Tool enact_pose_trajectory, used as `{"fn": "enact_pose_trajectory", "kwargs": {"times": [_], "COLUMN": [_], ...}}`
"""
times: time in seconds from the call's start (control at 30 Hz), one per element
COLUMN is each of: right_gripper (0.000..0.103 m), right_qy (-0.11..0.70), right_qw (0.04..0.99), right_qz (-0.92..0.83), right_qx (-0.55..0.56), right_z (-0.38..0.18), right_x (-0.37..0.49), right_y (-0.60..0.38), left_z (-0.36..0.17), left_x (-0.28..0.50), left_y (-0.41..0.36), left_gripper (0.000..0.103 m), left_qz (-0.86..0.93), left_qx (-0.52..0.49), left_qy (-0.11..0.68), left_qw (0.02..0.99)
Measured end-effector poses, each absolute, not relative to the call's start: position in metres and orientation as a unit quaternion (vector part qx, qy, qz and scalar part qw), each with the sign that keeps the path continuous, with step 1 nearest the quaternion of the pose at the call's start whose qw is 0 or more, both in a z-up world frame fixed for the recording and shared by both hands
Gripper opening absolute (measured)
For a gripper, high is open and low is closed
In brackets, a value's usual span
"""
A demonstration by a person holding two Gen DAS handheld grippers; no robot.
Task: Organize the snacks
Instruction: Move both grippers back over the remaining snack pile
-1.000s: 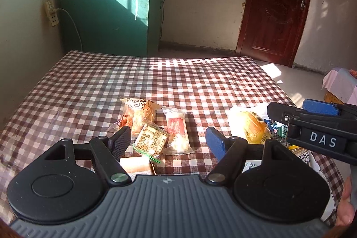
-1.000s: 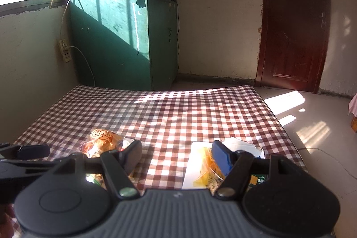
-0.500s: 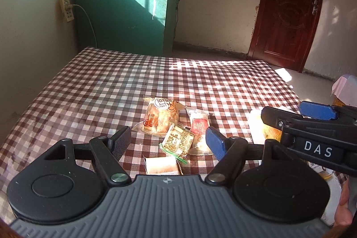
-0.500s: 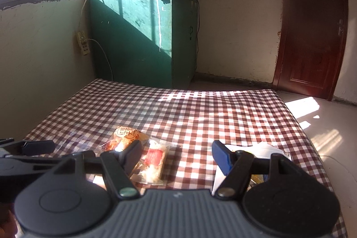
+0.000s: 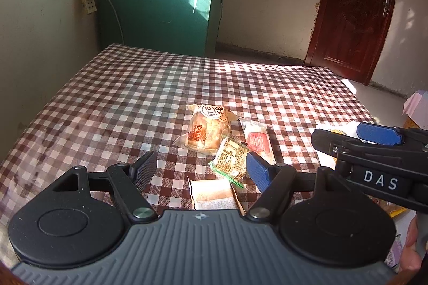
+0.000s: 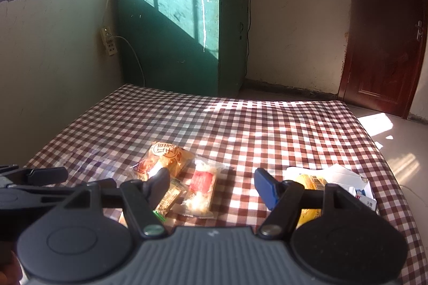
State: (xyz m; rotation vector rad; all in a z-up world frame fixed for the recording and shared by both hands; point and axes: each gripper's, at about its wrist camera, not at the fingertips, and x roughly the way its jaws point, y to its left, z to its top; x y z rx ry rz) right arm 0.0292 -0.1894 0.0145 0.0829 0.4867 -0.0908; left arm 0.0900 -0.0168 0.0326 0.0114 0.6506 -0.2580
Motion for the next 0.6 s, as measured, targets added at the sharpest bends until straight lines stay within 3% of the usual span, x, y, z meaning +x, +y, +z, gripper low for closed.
{"fn": "enact_pose_trajectory", "kwargs": {"times": [0.6], "right_gripper": [0.07], "right_qy": [0.279], "right_qw": [0.955], "right_qz": [-0.061], "right_qx": [0.08], "right_z": [-0.028], "right_x": [0.048], "right_y": [-0.218], "left_z": [-0.026], "left_x": [0.112], "left_y": [-0.032], "left_gripper": [0.103], "left_qz": [-0.136], "left_qx": [0.014], "left_qy": [0.377], "left_qw": [0.916]}}
